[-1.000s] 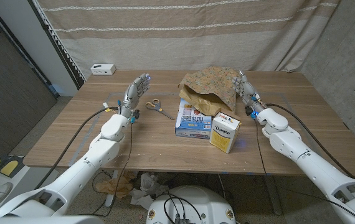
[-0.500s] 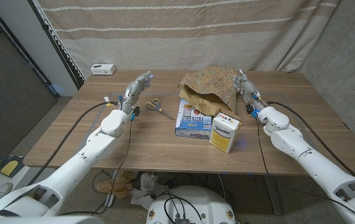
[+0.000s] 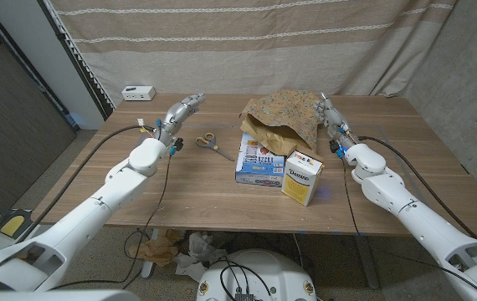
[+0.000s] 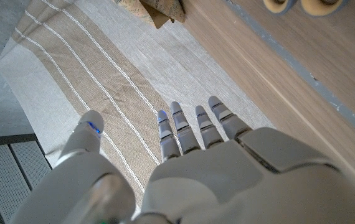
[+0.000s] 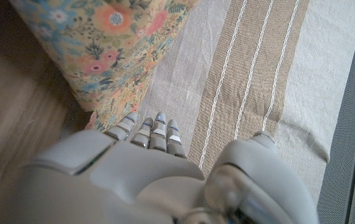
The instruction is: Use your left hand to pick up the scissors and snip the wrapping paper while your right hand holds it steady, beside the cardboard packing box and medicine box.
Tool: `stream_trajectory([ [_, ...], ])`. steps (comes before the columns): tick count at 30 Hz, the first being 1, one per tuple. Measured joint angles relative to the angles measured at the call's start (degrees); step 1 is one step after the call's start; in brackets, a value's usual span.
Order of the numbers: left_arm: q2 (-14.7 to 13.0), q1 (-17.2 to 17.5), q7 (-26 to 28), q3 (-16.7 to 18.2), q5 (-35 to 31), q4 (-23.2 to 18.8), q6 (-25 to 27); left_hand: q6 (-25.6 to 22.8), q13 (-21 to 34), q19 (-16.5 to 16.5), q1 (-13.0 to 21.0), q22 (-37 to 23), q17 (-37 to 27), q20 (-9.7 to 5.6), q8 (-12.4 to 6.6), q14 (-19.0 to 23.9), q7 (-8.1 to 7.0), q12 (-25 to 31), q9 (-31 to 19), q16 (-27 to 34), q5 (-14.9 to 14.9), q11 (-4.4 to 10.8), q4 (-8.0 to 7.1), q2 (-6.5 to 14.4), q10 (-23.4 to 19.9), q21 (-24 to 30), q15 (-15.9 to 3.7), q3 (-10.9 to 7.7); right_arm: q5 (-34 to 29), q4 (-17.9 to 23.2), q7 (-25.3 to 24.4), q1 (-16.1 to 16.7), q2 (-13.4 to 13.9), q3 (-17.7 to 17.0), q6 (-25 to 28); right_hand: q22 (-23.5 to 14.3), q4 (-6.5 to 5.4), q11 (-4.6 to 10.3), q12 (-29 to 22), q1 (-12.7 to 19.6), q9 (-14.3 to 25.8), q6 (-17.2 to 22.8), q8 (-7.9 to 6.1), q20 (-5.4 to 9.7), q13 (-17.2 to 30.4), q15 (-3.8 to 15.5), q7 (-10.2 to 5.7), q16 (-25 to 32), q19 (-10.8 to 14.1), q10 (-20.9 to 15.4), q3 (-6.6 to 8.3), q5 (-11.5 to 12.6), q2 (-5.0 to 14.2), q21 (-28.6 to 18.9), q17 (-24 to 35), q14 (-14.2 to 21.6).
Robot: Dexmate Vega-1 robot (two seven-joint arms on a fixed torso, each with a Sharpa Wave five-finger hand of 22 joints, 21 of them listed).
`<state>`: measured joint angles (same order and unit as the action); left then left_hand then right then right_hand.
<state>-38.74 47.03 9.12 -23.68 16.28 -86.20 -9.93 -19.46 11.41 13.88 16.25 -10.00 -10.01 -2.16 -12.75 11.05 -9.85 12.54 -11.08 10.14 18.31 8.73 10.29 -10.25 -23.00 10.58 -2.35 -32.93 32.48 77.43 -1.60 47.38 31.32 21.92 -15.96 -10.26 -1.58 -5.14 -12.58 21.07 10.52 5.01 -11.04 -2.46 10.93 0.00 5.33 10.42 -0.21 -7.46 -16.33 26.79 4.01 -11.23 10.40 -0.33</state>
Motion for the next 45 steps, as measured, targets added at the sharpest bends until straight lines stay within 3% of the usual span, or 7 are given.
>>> stream_trajectory([
  [14,-5.2,1.2,2.7,0.1,-5.3,-9.2,9.7,-0.7,0.7,-1.6,4.8,0.0,0.0,0.35,-0.66,-1.3,1.09,0.5,-0.8,0.0,1.5,2.34,0.23,0.0,-1.7,0.0,0.18,-0.23,-1.9,1.9,-2.4,0.9,0.8,-0.3,-0.3,0.0,0.0,0.01,0.0,0.0,0.0,0.0,0.0,0.0,0.0,-0.31,0.0,0.0,0.0,0.0,0.0,0.0,0.0,0.0,0.0,-0.3],
  [19,-6.6,1.6,3.4,0.1,-6.9,-12.1,13.7,0.5,1.0,-1.6,6.1,0.1,0.0,0.41,-0.66,-1.2,0.44,0.9,-1.1,0.3,1.8,2.96,0.32,-1.0,-2.3,0.0,0.18,-0.14,-2.1,2.3,-3.0,1.2,1.0,-0.5,0.0,0.0,0.0,0.01,0.0,0.0,0.0,0.0,0.0,0.0,0.0,-0.31,-0.01,0.0,0.0,0.0,0.0,0.0,0.01,0.0,0.0,-0.3],
  [23,-7.4,1.7,4.3,0.2,-8.2,-14.1,16.3,0.6,1.3,-1.6,7.0,0.0,-0.2,0.39,-0.66,-0.4,0.0,1.5,-1.3,0.9,1.8,3.43,0.51,-1.3,-3.5,0.2,0.17,1.24,-2.4,2.5,-3.5,1.3,1.0,-0.5,0.1,0.0,0.0,0.01,0.0,0.3,0.0,0.0,0.0,-0.31,0.0,-0.31,-0.01,0.0,-0.3,0.0,0.0,0.0,0.31,0.0,0.0,-0.3],
  [33,-8.3,1.8,5.3,0.1,-10.4,-16.3,19.2,0.7,1.5,-1.1,8.3,0.0,-0.3,0.3,-1.12,0.4,-1.02,1.9,-1.6,1.0,1.6,3.44,0.46,-1.3,-4.5,0.5,0.07,2.7,-3.6,3.1,-4.7,1.5,1.0,-0.5,0.1,0.0,0.24,0.01,0.0,0.3,0.0,0.0,0.0,-0.31,0.0,-0.31,-0.01,0.0,-0.3,0.0,0.24,0.0,0.31,0.0,0.0,-0.3],
  [40,-8.1,1.6,5.7,-0.3,-11.3,-16.4,19.3,1.4,1.8,-1.1,8.8,0.0,-0.3,0.32,-0.78,0.4,-0.87,1.9,-1.6,1.0,1.6,3.44,0.29,-1.2,-4.0,0.5,-0.01,3.35,-4.4,4.0,-5.5,2.0,1.3,-0.5,0.0,0.0,0.51,0.01,0.0,1.1,0.0,-0.2,0.0,-0.31,0.0,0.02,-0.22,0.0,-0.3,0.0,0.51,0.3,0.47,0.0,0.0,-0.6],
  [45,-7.7,1.4,6.0,-0.6,-12.0,-16.0,19.8,1.6,1.8,-0.8,8.8,0.0,-0.3,0.62,-0.77,0.5,-0.93,1.9,-1.6,1.0,1.6,3.44,0.22,-1.2,-4.0,0.5,0.01,3.89,-5.5,5.1,-6.3,2.6,1.9,-0.8,-0.5,0.0,1.99,0.58,0.0,3.6,0.0,-1.3,0.0,-0.31,0.0,0.02,0.03,0.0,-0.3,0.1,1.37,1.1,0.71,0.0,0.0,-0.6],
])
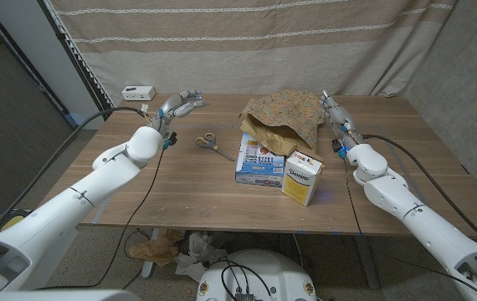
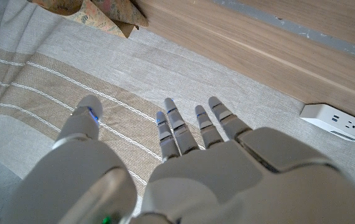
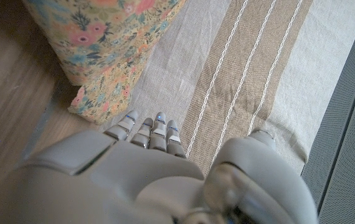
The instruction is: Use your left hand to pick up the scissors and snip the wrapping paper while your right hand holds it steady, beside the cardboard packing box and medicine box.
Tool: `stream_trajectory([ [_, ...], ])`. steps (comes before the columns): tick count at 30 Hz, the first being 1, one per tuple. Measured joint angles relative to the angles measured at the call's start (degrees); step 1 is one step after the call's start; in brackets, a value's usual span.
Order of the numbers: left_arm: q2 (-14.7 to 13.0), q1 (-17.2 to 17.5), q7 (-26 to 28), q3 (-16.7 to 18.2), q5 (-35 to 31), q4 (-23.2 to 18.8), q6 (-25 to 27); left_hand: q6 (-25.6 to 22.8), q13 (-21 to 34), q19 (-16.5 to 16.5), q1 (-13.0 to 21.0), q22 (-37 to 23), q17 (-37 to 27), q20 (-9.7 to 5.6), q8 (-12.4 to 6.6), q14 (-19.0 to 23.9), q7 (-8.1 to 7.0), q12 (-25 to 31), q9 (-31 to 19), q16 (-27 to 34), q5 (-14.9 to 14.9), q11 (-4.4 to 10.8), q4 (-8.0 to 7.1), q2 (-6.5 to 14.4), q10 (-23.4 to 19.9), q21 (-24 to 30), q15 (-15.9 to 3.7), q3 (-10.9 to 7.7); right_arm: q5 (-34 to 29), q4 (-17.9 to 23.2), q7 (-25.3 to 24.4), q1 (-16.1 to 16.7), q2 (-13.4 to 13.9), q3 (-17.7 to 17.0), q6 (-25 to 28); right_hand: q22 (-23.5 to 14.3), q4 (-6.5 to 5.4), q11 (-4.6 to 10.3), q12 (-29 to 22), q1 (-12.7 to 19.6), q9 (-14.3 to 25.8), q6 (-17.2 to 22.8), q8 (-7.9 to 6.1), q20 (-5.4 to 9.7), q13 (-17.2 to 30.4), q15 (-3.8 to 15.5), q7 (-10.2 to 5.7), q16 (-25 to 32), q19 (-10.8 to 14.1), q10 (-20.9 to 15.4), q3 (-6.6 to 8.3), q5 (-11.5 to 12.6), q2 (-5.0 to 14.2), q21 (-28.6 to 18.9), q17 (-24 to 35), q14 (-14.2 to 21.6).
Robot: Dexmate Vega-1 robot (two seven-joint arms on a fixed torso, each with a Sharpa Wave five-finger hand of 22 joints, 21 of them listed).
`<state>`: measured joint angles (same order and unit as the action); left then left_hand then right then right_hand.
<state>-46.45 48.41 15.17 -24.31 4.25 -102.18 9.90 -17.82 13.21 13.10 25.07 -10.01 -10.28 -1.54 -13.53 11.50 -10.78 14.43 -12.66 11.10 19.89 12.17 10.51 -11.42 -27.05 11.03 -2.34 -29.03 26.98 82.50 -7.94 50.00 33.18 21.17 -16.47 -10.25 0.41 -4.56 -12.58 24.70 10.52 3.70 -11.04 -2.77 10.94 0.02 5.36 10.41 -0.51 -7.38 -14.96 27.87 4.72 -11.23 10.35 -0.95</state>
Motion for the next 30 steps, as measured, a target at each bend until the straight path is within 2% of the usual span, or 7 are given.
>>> stream_trajectory([
  [3,0.1,-0.3,0.0,-0.3,-0.3,0.1,0.4,1.9,0.1,0.0,0.3,0.0,0.0,0.0,0.74,0.3,-0.19,-0.1,-0.1,0.0,0.0,0.0,0.02,-0.1,0.0,0.0,0.29,1.05,-0.6,0.5,-0.5,0.3,0.2,-0.1,-0.3,0.0,2.09,0.19,0.0,3.8,0.0,-2.4,0.26,0.0,0.0,0.22,0.37,0.0,0.0,-0.2,1.15,1.1,0.36,0.0,-0.2,-0.2],
  [6,-0.1,-0.6,-0.5,-0.4,-0.5,0.1,0.8,7.0,0.5,0.0,3.5,0.0,0.0,0.0,2.0,0.3,-0.8,-0.6,-0.5,0.0,0.0,0.03,0.12,0.4,1.3,0.0,0.29,2.25,-0.8,0.8,-0.6,0.5,0.4,-0.3,-0.4,0.0,3.05,0.39,0.0,5.2,0.0,-3.4,0.26,-0.14,0.0,0.31,0.77,0.0,-0.1,-0.4,1.68,1.4,0.56,0.0,-0.2,-0.3],
  [9,-0.6,-0.9,-1.6,-0.5,-0.5,-0.2,1.3,11.5,0.8,-0.3,7.0,0.0,0.0,0.25,2.51,0.1,-0.76,-0.9,-0.8,0.0,0.5,0.07,0.13,0.9,2.6,0.0,0.11,2.39,-0.9,1.0,-0.7,0.6,0.4,-0.4,-0.5,0.0,3.37,0.39,0.0,5.6,0.0,-3.4,0.26,-0.32,0.0,0.31,0.77,0.0,-0.3,-0.4,2.0,1.4,0.86,0.0,-0.2,-0.3],
  [14,-1.6,-1.8,-3.2,-1.1,-0.8,-1.2,2.7,14.2,1.1,-1.1,8.7,0.0,-0.3,1.04,2.54,-0.8,-0.25,-1.4,-1.1,0.0,0.5,0.0,-0.07,0.8,4.1,0.0,0.3,3.07,-0.9,1.1,-0.7,0.8,0.5,-0.5,-0.6,0.0,3.68,0.39,0.0,6.8,0.0,-3.7,0.26,-0.31,0.0,0.3,1.08,0.0,-0.3,-0.4,2.3,1.8,0.81,0.0,-0.2,-0.3],
  [17,-2.0,-2.2,-3.9,-1.4,-1.3,-1.9,3.8,13.1,1.4,-1.0,9.5,0.0,-0.3,1.04,1.61,-0.8,-0.13,-1.4,-1.3,0.0,0.5,0.01,-0.16,0.5,4.1,0.0,0.3,3.82,-0.9,1.2,-0.7,0.9,0.5,-0.6,-0.6,0.0,3.91,0.39,-0.4,7.1,0.0,-3.7,0.26,-0.31,0.0,0.3,1.08,0.0,-0.3,-0.4,2.54,1.8,1.18,0.0,-0.2,-0.3],
  [23,-3.0,-2.8,-4.4,-2.1,-3.0,-3.7,6.2,5.7,2.2,-1.0,10.3,0.0,-0.3,1.03,-1.93,0.1,0.18,-0.1,-1.8,0.0,0.5,0.1,-0.47,0.5,1.7,0.0,0.1,6.66,-0.7,1.3,-0.8,1.1,0.6,-0.8,-0.5,0.0,4.37,0.38,-0.4,7.8,0.0,-3.7,0.26,-0.31,0.0,0.3,1.08,0.0,-0.3,-0.4,2.54,2.0,1.17,0.0,-0.2,-0.3],
  [30,-4.2,-3.4,-5.4,-2.5,-4.5,-5.5,8.7,0.6,2.6,-1.0,11.4,0.0,-0.5,1.03,-3.77,0.7,0.97,1.1,-2.1,0.4,0.5,0.1,-0.64,0.5,-1.2,0.0,0.09,8.07,-0.6,1.4,-0.8,1.2,0.7,-0.9,-0.2,0.0,4.61,0.59,-0.4,8.3,0.0,-3.7,0.26,-0.31,0.0,0.3,1.08,0.0,-0.3,-0.6,2.78,2.0,1.25,0.0,-0.2,-0.3],
])
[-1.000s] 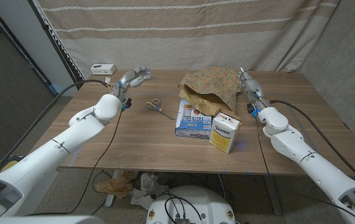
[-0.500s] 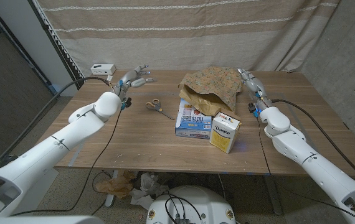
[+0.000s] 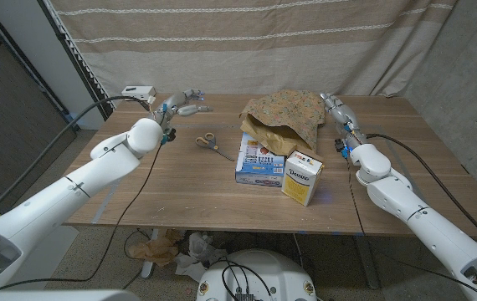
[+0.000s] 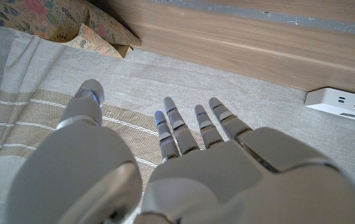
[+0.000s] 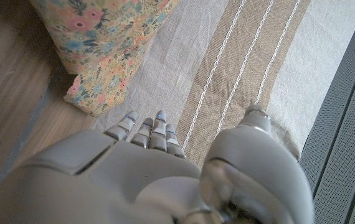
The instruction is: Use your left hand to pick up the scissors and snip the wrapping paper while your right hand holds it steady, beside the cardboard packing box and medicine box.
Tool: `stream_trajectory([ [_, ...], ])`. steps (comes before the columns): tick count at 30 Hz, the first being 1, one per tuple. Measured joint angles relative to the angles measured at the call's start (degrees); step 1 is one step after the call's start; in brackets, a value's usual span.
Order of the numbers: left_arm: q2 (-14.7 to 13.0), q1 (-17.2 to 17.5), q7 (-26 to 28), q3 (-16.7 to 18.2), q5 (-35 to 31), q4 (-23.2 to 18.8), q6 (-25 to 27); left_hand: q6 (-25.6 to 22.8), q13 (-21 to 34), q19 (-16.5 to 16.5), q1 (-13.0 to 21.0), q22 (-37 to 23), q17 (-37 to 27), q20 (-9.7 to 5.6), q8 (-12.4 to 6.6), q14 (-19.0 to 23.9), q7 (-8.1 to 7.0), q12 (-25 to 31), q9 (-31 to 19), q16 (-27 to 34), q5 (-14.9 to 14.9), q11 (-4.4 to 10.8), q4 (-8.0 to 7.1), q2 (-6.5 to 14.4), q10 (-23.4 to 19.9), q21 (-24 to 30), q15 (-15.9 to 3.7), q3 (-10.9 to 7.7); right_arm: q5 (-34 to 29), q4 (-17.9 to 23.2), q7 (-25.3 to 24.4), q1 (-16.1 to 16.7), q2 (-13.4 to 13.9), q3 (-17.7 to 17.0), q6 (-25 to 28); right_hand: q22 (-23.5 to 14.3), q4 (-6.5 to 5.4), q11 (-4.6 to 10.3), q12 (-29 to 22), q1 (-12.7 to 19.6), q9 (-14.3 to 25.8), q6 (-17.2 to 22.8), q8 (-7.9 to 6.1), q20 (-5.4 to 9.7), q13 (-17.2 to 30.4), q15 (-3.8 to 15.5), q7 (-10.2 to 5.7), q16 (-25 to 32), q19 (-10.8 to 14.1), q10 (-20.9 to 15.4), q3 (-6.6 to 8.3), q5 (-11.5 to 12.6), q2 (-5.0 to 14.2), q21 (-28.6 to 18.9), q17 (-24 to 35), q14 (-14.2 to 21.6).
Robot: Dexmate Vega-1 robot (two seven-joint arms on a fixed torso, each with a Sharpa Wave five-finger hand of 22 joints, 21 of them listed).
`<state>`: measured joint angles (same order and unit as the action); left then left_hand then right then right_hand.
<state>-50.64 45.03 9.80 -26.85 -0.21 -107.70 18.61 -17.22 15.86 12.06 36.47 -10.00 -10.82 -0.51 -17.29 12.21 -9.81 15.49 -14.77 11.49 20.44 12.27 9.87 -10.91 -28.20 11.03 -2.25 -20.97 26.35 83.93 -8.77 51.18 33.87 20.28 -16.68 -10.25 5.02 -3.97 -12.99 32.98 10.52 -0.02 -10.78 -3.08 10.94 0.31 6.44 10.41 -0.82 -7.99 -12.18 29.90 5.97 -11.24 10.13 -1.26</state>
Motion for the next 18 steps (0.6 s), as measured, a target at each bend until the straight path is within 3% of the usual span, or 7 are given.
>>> stream_trajectory([
  [8,-1.4,-1.1,-1.9,-0.8,-1.7,-1.6,2.8,-1.0,0.3,0.0,0.0,0.0,0.0,0.0,-0.34,0.0,0.19,0.0,0.0,0.0,0.0,0.0,-0.05,0.0,0.0,0.0,0.0,0.72,0.0,0.0,0.0,0.0,0.0,0.0,0.1,0.0,0.0,0.09,0.0,0.0,0.0,0.0,0.0,0.0,0.0,-0.31,0.0,0.0,0.0,-0.1,0.0,0.0,0.0,0.0,0.0,-0.3],
  [18,-2.8,-3.0,-3.7,-3.0,-7.0,-3.8,7.5,-4.2,0.8,1.0,1.3,-0.3,0.0,-0.62,-2.49,0.5,0.32,0.6,-1.0,0.0,0.6,0.17,-0.08,0.2,-1.3,0.4,-0.06,2.13,-0.2,0.3,-0.3,0.0,0.0,-0.1,0.2,0.0,0.16,0.09,0.0,0.4,0.0,0.0,-0.26,0.0,0.0,-0.31,0.0,0.0,0.0,-0.1,0.17,0.0,0.2,0.0,0.0,-0.3],
])
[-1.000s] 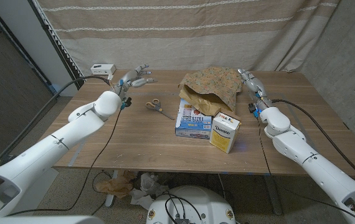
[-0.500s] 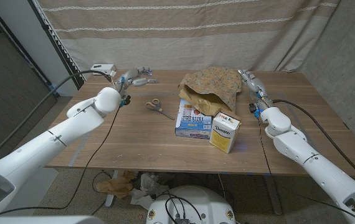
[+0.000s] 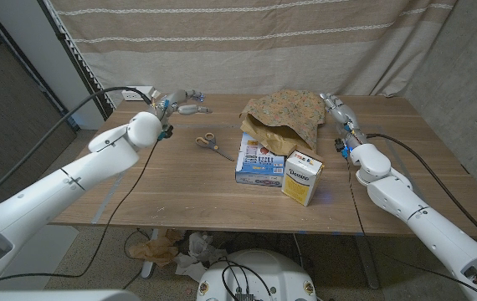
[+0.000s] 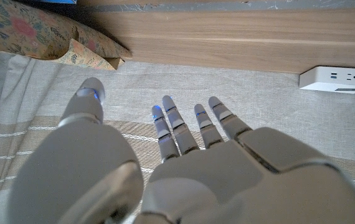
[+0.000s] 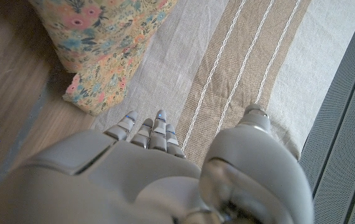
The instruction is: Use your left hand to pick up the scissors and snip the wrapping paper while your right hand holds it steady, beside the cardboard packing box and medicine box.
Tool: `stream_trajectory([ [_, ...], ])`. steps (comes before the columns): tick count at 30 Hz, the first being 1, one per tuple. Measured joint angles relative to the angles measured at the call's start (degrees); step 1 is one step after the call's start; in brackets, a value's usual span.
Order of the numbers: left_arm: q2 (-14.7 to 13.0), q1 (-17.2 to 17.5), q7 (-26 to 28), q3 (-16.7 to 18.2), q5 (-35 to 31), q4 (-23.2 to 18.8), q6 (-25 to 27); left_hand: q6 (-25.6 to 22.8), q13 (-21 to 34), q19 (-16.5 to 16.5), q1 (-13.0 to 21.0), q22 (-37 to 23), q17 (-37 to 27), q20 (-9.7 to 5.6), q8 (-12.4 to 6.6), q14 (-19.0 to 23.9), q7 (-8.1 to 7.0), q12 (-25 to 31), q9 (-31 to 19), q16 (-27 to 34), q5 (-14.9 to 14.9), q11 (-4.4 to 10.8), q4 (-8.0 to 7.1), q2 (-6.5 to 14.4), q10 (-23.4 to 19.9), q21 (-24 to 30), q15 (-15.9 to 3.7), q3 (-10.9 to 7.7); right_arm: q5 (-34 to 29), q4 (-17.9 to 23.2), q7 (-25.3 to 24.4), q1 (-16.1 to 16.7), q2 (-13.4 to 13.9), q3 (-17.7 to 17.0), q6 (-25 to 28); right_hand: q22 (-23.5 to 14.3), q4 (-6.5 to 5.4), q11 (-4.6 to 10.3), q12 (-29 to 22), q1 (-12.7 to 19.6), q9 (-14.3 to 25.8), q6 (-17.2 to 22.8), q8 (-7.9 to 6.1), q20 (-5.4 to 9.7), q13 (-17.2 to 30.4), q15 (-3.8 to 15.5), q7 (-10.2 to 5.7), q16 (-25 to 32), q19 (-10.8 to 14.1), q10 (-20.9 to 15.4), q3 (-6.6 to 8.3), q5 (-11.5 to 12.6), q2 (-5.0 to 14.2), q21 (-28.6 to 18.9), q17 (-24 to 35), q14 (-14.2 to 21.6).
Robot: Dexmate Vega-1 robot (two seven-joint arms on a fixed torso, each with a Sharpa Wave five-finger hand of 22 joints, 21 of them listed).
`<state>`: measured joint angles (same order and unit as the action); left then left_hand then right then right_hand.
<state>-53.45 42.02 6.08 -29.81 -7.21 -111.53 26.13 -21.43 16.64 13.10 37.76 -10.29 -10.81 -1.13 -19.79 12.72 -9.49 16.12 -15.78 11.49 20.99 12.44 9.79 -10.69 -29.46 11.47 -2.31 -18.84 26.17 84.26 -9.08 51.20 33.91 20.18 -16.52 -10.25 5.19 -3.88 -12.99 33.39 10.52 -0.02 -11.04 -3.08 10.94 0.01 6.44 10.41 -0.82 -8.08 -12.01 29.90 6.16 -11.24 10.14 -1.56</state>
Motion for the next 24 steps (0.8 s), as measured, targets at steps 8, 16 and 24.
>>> stream_trajectory([
  [8,-0.1,-0.2,1.0,-1.2,-4.1,-0.8,1.2,-1.1,0.5,0.9,0.0,0.0,0.0,-0.52,-1.16,1.4,-0.94,0.6,-0.8,0.5,0.0,0.02,-0.24,0.0,-1.8,0.0,-0.05,1.2,0.0,0.2,-0.2,0.3,0.0,-0.1,0.0,0.0,0.0,0.0,0.0,0.1,0.0,0.3,0.0,0.0,0.0,0.0,-0.32,0.0,0.0,0.0,0.0,0.0,-0.11,0.0,0.0,0.0],
  [16,-0.5,-0.3,1.6,-2.4,-8.7,-1.4,2.2,-1.3,0.8,1.2,0.0,0.0,0.0,-0.21,-1.23,2.0,-1.17,0.6,-1.1,0.5,0.3,-0.09,-0.23,0.0,-1.9,0.4,-0.05,1.66,0.0,0.4,-0.3,0.4,0.0,-0.2,0.0,0.0,-0.01,0.0,0.0,0.1,0.0,0.3,0.0,0.0,0.0,0.0,-0.32,0.0,0.0,0.0,-0.01,0.0,-0.11,0.0,0.2,0.0],
  [24,-0.8,-0.7,0.7,-4.3,-15.7,-2.8,4.7,-1.8,1.1,1.5,0.5,0.0,0.0,-0.52,-2.07,2.7,-1.66,0.6,-1.4,0.5,0.3,0.0,-0.23,0.1,-2.7,0.4,-0.05,2.13,0.2,0.0,-0.2,0.4,-0.2,-0.2,-0.2,0.0,-0.01,-0.01,0.0,0.1,0.0,0.3,0.0,0.0,0.0,0.0,-0.32,0.0,0.0,0.0,-0.01,0.0,-0.11,0.0,0.1,0.0],
])
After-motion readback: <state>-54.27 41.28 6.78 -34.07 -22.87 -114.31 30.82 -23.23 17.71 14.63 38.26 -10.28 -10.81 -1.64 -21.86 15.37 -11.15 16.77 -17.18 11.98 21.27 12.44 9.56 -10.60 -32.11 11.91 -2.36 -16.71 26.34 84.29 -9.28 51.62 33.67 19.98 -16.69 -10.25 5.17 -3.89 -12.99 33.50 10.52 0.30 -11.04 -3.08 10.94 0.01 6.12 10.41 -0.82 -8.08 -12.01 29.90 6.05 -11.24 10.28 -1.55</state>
